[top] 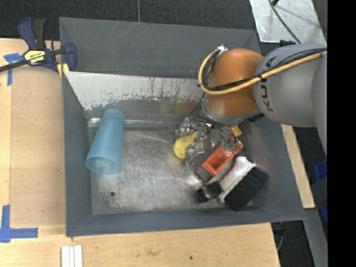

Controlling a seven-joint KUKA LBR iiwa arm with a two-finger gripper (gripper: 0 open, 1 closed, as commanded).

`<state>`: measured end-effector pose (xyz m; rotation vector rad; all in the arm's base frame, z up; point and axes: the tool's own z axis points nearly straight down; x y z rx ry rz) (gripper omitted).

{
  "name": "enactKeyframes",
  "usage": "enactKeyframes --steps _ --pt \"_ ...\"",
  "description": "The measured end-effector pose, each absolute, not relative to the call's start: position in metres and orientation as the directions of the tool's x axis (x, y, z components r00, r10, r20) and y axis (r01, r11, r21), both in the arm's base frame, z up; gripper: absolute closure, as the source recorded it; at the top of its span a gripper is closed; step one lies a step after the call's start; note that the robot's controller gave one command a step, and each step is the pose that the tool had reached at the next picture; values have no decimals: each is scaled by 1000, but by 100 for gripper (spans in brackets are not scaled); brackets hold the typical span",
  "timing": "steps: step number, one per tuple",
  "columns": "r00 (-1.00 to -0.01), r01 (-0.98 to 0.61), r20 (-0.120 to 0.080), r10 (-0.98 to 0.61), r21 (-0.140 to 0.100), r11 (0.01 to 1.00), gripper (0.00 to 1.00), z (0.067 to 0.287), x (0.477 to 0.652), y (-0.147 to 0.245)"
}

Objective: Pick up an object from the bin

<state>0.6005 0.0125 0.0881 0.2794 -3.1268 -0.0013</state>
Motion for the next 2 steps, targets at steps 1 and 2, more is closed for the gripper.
enactKeyframes --steps 1,2 --pt "-984 -177 7 -177 1 984 100 110 599 12" --pt "-984 -177 -1 -177 0 984 100 133 601 12"
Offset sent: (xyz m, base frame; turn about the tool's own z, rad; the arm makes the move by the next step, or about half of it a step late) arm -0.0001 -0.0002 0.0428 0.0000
